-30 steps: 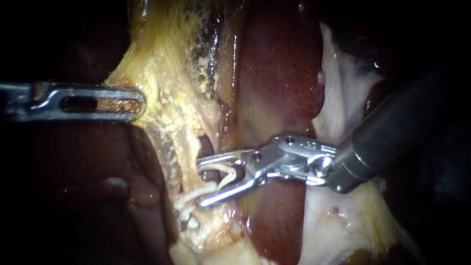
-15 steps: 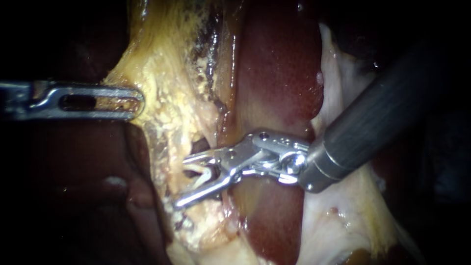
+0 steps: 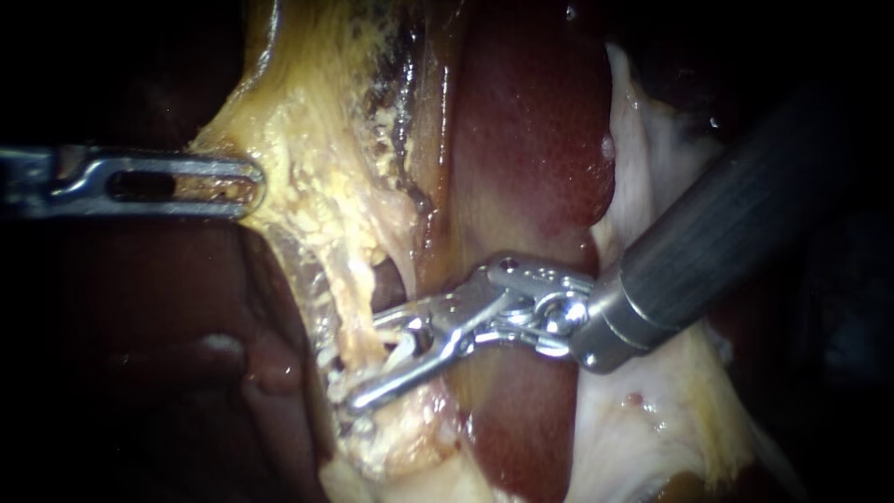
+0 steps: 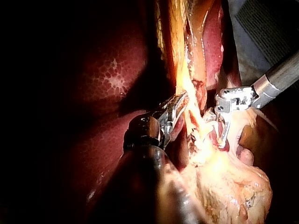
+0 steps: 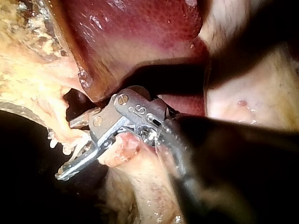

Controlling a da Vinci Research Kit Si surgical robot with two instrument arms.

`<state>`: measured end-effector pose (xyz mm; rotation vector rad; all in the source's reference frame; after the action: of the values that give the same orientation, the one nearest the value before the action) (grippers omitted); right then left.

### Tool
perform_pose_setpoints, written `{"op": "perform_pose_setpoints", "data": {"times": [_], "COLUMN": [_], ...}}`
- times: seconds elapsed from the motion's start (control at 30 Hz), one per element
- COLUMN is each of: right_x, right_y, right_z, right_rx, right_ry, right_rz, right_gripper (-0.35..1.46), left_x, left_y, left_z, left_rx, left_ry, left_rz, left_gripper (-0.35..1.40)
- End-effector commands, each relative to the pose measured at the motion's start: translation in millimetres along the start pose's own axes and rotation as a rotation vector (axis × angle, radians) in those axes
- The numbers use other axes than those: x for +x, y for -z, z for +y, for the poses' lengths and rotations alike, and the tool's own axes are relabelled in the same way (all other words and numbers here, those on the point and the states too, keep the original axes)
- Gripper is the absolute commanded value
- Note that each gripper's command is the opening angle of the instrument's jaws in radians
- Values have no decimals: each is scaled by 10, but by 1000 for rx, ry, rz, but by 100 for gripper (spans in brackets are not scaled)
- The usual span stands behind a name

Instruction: Clipping third clip left tube

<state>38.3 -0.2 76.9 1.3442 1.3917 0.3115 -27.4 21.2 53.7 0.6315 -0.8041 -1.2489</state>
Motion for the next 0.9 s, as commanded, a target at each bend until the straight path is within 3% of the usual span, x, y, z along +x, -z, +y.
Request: {"op": "perform_pose_setpoints", "data": {"times": [0.03,0.23,0.4,0.57,0.9], "right_x": [3,10,20,34,55], "right_y": [-3,-15,-13,0,7], "right_z": [-1,5,15,18,13], "right_rx": [3,20,-35,-68,-95], "right_ry": [-4,-49,-94,-138,-197], "right_rz": [9,55,94,110,127], "right_gripper": [49,48,46,43,39], "left_x": [0,1,2,3,3], "left_y": [0,-2,-3,-3,-4], "left_z": [0,-1,-1,-1,-1], "left_rx": [-1,-2,-3,-3,-3], "left_ry": [0,0,0,0,0], "left_rz": [0,-1,-2,-3,-3], "left_gripper": [-35,-35,-35,-35,-35]}}
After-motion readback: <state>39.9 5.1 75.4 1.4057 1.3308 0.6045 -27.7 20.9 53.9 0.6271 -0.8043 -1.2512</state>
